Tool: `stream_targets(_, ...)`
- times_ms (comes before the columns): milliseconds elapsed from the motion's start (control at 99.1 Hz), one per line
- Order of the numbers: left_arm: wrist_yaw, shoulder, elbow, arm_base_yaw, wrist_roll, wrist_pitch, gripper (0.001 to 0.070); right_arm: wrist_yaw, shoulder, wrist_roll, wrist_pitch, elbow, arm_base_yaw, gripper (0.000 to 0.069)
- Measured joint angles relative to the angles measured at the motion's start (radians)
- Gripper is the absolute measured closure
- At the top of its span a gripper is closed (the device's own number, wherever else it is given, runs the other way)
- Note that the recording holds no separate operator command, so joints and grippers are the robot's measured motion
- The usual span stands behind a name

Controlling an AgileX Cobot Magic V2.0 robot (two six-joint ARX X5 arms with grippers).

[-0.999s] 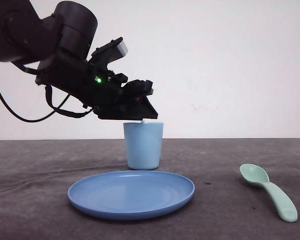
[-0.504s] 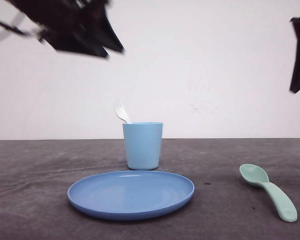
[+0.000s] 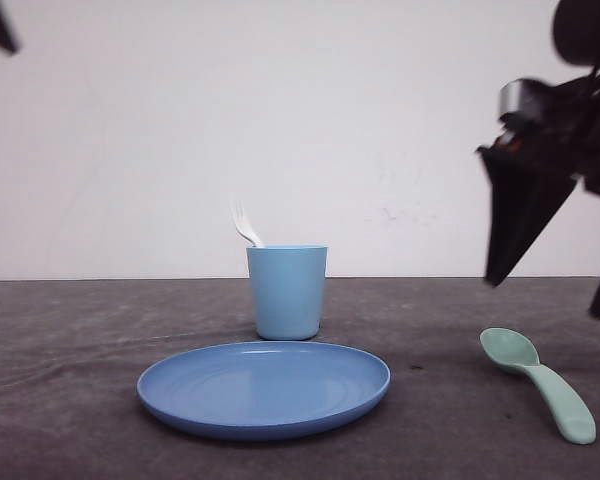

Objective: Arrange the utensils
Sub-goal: 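Lower the right gripper onto the mint-green spoon and close it, then lift the green spoon with the right gripper toward the cup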

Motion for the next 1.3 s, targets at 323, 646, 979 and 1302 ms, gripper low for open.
stream_targets(323, 0.0, 0.005, -0.015, 0.076, -0.003, -0.027, 0.047, 0.019, 0.129, 0.047, 0.143, 0.0, 0.069, 0.009)
stream_targets(646, 0.0, 0.005, -0.015, 0.076, -0.003, -0.028, 0.047, 0.069, 0.169, 0.064, 0.179, 0.0, 0.1, 0.0276)
stream_targets(979, 0.0, 0.005, -0.015, 0.076, -0.003, -0.027, 0.047, 0.082, 0.183, 0.064, 0.179, 0.0, 0.11, 0.0658)
stream_targets(1302, 0.0, 0.005, -0.015, 0.076, -0.003, -0.027, 0.047, 0.047, 0.165, 0.065, 0.232, 0.008, 0.119, 0.066)
